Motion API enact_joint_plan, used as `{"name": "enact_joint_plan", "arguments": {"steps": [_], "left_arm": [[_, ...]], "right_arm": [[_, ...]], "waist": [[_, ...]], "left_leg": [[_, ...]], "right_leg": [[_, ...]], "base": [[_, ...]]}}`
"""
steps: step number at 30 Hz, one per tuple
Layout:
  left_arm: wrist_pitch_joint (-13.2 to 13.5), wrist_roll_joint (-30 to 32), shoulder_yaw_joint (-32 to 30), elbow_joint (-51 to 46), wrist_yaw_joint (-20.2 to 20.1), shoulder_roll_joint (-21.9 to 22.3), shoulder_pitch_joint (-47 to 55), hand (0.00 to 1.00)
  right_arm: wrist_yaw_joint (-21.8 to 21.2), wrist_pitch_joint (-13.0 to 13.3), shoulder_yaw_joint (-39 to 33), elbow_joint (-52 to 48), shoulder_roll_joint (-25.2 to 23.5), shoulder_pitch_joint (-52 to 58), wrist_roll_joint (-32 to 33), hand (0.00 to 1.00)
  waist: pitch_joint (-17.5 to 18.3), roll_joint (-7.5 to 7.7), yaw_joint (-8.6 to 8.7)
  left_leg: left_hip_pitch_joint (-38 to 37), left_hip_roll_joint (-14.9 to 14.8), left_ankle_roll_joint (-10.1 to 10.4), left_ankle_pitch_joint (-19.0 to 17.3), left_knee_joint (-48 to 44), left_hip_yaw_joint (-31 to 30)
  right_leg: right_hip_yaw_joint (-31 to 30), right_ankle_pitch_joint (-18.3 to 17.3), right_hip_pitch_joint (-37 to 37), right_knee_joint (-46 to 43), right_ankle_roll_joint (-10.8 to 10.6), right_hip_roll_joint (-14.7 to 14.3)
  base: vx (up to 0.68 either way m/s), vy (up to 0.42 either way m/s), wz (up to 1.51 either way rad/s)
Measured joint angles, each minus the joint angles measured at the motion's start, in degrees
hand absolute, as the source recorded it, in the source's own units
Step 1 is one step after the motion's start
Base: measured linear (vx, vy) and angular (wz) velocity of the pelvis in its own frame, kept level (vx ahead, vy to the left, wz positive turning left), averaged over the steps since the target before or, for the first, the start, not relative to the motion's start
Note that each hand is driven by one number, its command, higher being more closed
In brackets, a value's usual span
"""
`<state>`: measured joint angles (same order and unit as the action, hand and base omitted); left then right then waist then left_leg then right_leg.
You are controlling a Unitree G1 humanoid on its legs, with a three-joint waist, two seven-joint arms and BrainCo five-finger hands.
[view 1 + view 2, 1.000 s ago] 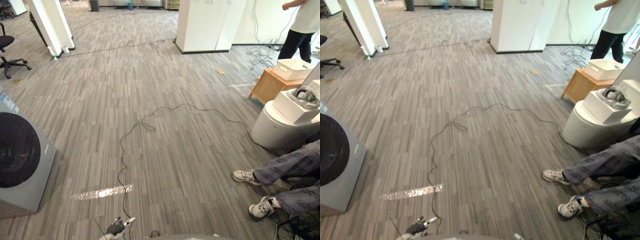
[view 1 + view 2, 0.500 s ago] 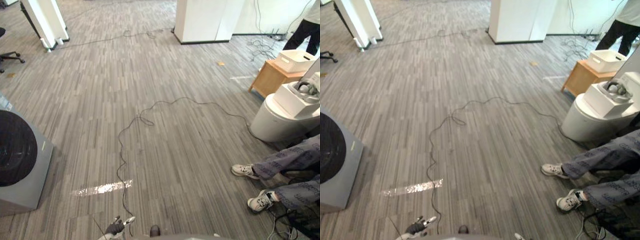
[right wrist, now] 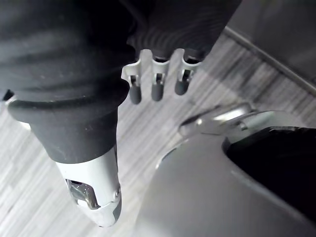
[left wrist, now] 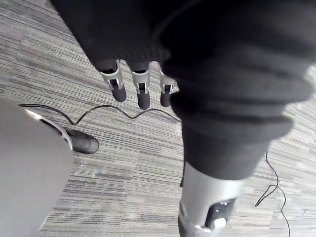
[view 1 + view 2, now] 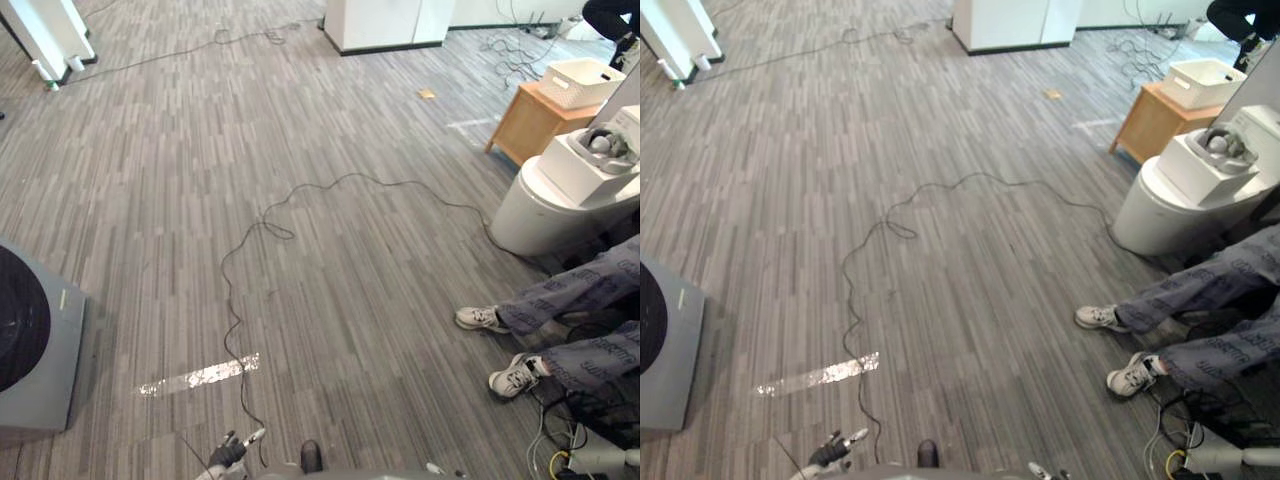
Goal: Organize washtable
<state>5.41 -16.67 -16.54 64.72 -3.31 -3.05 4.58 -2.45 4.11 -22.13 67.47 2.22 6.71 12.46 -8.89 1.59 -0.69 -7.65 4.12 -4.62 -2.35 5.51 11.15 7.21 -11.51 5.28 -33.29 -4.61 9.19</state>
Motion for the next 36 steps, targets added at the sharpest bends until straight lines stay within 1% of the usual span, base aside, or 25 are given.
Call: {"name": "enact_joint_plan", "arguments": {"steps": [2,5,7,9,10,12,13,14,15,16,18,19,20,22,25,27,28,29,30,31,32,33,34,35,36], "left_arm": [[-0.05,0.31,0.05,0.10,0.03,-0.33,0.02,0.00],[-0.07,0.67,0.01,0.62,-0.14,-0.38,-0.35,0.00],[-0.18,1.23,0.03,0.80,-0.13,-0.38,-0.62,0.00],[-0.23,1.69,-0.17,0.83,-0.19,-0.15,-0.68,0.00],[-0.25,1.81,-0.97,0.82,-0.26,0.13,-0.44,0.00],[-0.16,2.88,-5.50,-0.45,-0.45,1.36,1.08,0.00],[-0.19,2.96,-7.67,-2.09,-0.48,1.99,2.24,0.00],[-0.28,3.37,-8.62,-2.11,-0.35,2.99,2.32,0.00],[-0.46,3.38,-10.51,-2.29,-0.52,3.92,3.35,0.00],[-0.66,3.40,-11.23,-2.26,-0.44,4.78,3.41,0.00],[-1.08,3.35,-11.09,-2.26,-0.68,5.01,3.31,0.00],[-1.21,3.24,-11.08,-2.43,-0.66,4.79,3.04,0.00],[-1.01,1.75,-10.30,-2.50,-0.32,4.02,1.86,0.00],[-0.49,-0.91,-7.82,-3.85,-0.24,3.05,0.84,0.00],[0.85,-3.72,-3.20,-6.43,-0.25,3.30,0.17,0.00],[1.71,-5.15,-1.76,-6.46,-0.15,4.17,0.69,0.00],[2.03,-5.52,-1.84,-6.50,-0.19,4.42,1.56,0.00],[2.03,-5.54,-1.92,-6.48,-0.17,4.31,1.70,0.00],[1.90,-5.29,-2.86,-6.36,-0.22,3.80,2.31,0.00],[1.86,-4.90,-5.15,-6.34,-0.30,3.65,2.99,0.00],[1.83,-4.28,-6.16,-6.08,-0.30,3.57,3.28,0.00],[1.61,-3.21,-7.89,-4.66,-0.27,3.29,3.35,0.00],[1.19,-2.12,-8.60,-2.97,-0.19,2.74,3.35,0.00],[0.44,-0.57,-8.33,-1.69,-0.25,1.98,3.36,0.00],[-0.01,-0.27,-8.20,-1.28,-0.26,1.65,3.35,0.00]], "right_arm": [[0.01,0.12,0.20,-1.07,0.02,0.45,0.96,0.00],[-0.06,0.89,0.59,-1.46,-0.03,0.44,2.40,0.00],[-0.06,1.08,0.77,-1.67,0.09,0.36,2.99,0.00],[-0.04,1.01,0.56,-1.69,0.00,0.46,3.29,0.00],[-0.07,0.95,0.48,-1.78,0.04,0.45,3.26,0.00],[-0.04,0.65,-0.01,-3.07,-0.69,0.92,3.19,0.00],[-0.11,0.58,-0.10,-3.83,-1.21,1.89,3.05,0.00],[-0.27,0.41,-0.40,-3.79,-0.57,1.82,2.81,0.00],[-0.17,0.40,-0.45,-4.29,0.43,1.76,2.63,0.00],[-0.19,0.47,-0.52,-5.92,0.74,1.70,2.23,0.00],[-0.09,0.59,-0.54,-6.08,1.31,0.75,0.78,0.00],[-0.04,0.50,-0.54,-5.92,1.20,0.21,0.40,0.00],[0.07,0.34,-0.54,-5.65,0.49,-0.14,0.24,0.00],[0.09,0.34,-0.51,-4.83,-0.62,-0.30,0.14,0.00],[0.52,-0.05,-2.83,-3.26,-0.87,-1.08,0.30,0.00],[0.96,-0.04,-4.13,-3.11,-0.35,-1.20,0.49,0.00],[0.98,-0.10,-4.51,-2.54,0.13,-1.83,0.45,0.00],[0.98,-0.16,-4.50,-2.21,0.11,-2.05,0.44,0.00],[0.92,-0.48,-4.50,-1.02,-0.39,-2.61,0.18,0.00],[0.82,-0.80,-4.93,-0.75,-1.42,-2.60,-0.97,0.00],[0.78,-0.83,-5.16,-0.60,-1.69,-2.32,-1.55,0.00],[0.47,-0.85,-6.35,0.31,-2.22,-2.66,-1.95,0.00],[-0.30,-0.89,-8.13,0.75,-2.49,-2.94,-2.21,0.00],[-0.30,-0.98,-9.18,0.84,-2.50,-2.93,-2.25,0.00],[-0.36,-0.98,-9.70,0.81,-2.59,-2.89,-2.16,0.00]], "waist": [[-0.10,0.35,-0.03],[-0.31,-0.02,-0.05],[-0.44,-0.17,0.10],[-0.48,0.12,0.11],[-0.44,0.08,0.11],[-0.05,0.62,0.98],[0.74,1.31,1.44],[1.37,0.17,1.09],[2.76,-1.82,0.66],[3.11,-3.56,0.12],[2.80,-4.60,-0.42],[2.68,-4.79,-0.32],[1.36,-2.93,-0.31],[0.40,-1.30,-0.85],[-0.64,-0.71,-2.78],[-0.43,-2.32,-3.44],[-0.14,-3.45,-3.85],[-0.09,-3.42,-4.07],[0.88,-2.39,-5.23],[2.48,-0.78,-6.16],[3.45,-0.37,-6.37],[3.71,0.65,-6.35],[3.86,0.75,-6.26],[3.64,0.72,-6.10],[3.32,0.82,-5.62]], "left_leg": [[-1.54,-0.83,0.06,-1.11,-0.03,-0.15],[-3.04,-4.14,2.46,-3.13,-0.06,-0.51],[-4.08,-5.77,4.32,-4.43,-0.07,-0.87],[-7.05,-6.02,6.88,-6.70,-0.09,-1.96],[-7.95,-6.01,7.55,-7.18,-0.10,-2.10],[-10.32,-6.18,10.45,-10.29,-3.07,-3.26],[-9.63,-6.27,10.12,-12.72,-8.49,-3.40],[-8.61,-7.61,9.82,-13.58,-12.04,-3.16],[-4.04,-10.64,9.91,-13.58,-21.95,-2.47],[1.13,-13.63,8.22,-12.23,-35.16,-2.59],[9.16,-17.61,8.14,-8.93,-53.09,-3.95],[11.19,-18.15,8.13,-9.18,-57.41,-3.94],[14.72,-17.66,7.81,-9.46,-62.44,-4.32],[20.43,-15.44,6.69,-10.19,-64.37,-4.77],[28.62,-10.49,6.92,-12.25,-52.05,-4.21],[29.75,-7.04,8.60,-10.14,-32.86,-3.81],[30.13,-6.77,7.10,-5.03,-23.21,-3.47],[30.08,-6.79,6.44,-3.70,-23.07,-3.37],[29.93,-6.15,3.62,0.11,-23.58,-2.77],[30.32,-4.41,1.26,1.13,-25.03,-2.21],[30.39,-3.61,0.32,0.66,-25.80,-1.80],[29.59,-2.54,-1.34,-0.91,-26.41,-0.95],[27.42,-1.37,-1.88,-2.59,-26.38,-0.82],[24.60,-0.34,-2.60,-4.99,-26.32,-1.74],[22.64,0.35,-2.74,-6.20,-26.25,-2.50]], "right_leg": [[0.35,-2.59,3.07,-4.69,1.49,-0.37],[2.51,-3.94,11.28,-0.41,1.25,-4.22],[3.37,-0.64,14.80,7.96,0.65,-5.83],[3.55,7.31,16.57,19.01,0.68,-5.97],[3.43,8.61,16.84,19.64,0.97,-5.80],[3.36,10.46,16.97,17.31,3.75,-5.39],[2.06,15.28,16.85,15.98,6.31,-5.76],[2.76,13.49,16.82,14.28,6.32,-6.90],[3.18,11.71,15.85,15.05,7.06,-8.75],[2.77,10.54,13.23,17.17,8.29,-11.49],[1.62,9.26,9.03,19.72,10.22,-14.80],[1.37,8.89,6.98,20.87,10.72,-15.21],[0.78,8.42,2.27,23.53,11.36,-15.18],[0.49,7.39,-4.16,27.39,11.38,-14.41],[0.16,4.31,-10.69,29.43,10.09,-12.97],[-0.18,0.71,-13.19,29.26,9.07,-12.41],[-1.54,-1.95,-14.71,28.61,8.08,-12.80],[-2.03,-2.52,-14.97,28.34,7.91,-12.75],[-4.10,-4.51,-15.21,27.50,6.77,-11.62],[-5.30,-6.34,-15.09,26.20,5.42,-9.66],[-5.88,-7.28,-14.85,24.87,4.12,-8.65],[-6.22,-8.33,-13.23,19.83,2.25,-7.55],[-7.20,-8.10,-9.97,9.14,0.29,-6.46],[-9.28,-4.33,-5.26,-4.44,-5.63,-6.30],[-10.04,-2.18,-3.11,-11.19,-7.29,-5.98]], "base": [[0.25,0.064,-0.02],[0.29,0.068,0.02],[0.32,0.018,0.16],[0.56,-0.045,0.41],[0.50,-0.070,0.56],[0.50,-0.140,0.85],[0.60,-0.220,0.73],[0.75,-0.351,0.20],[0.77,-0.349,-0.35],[0.76,-0.337,-0.51],[0.57,-0.190,-0.49],[0.60,-0.198,-0.23],[0.53,-0.201,0.08],[0.47,-0.180,0.16],[0.39,-0.068,0.06],[0.43,0.081,-0.09],[0.36,0.116,-0.29],[0.57,0.211,-0.61],[0.45,0.161,-0.67],[0.72,0.236,-0.70],[0.53,0.137,-0.43],[0.66,0.185,-0.12],[0.64,0.203,0.14],[0.63,0.227,0.34],[0.79,0.269,0.59]]}}
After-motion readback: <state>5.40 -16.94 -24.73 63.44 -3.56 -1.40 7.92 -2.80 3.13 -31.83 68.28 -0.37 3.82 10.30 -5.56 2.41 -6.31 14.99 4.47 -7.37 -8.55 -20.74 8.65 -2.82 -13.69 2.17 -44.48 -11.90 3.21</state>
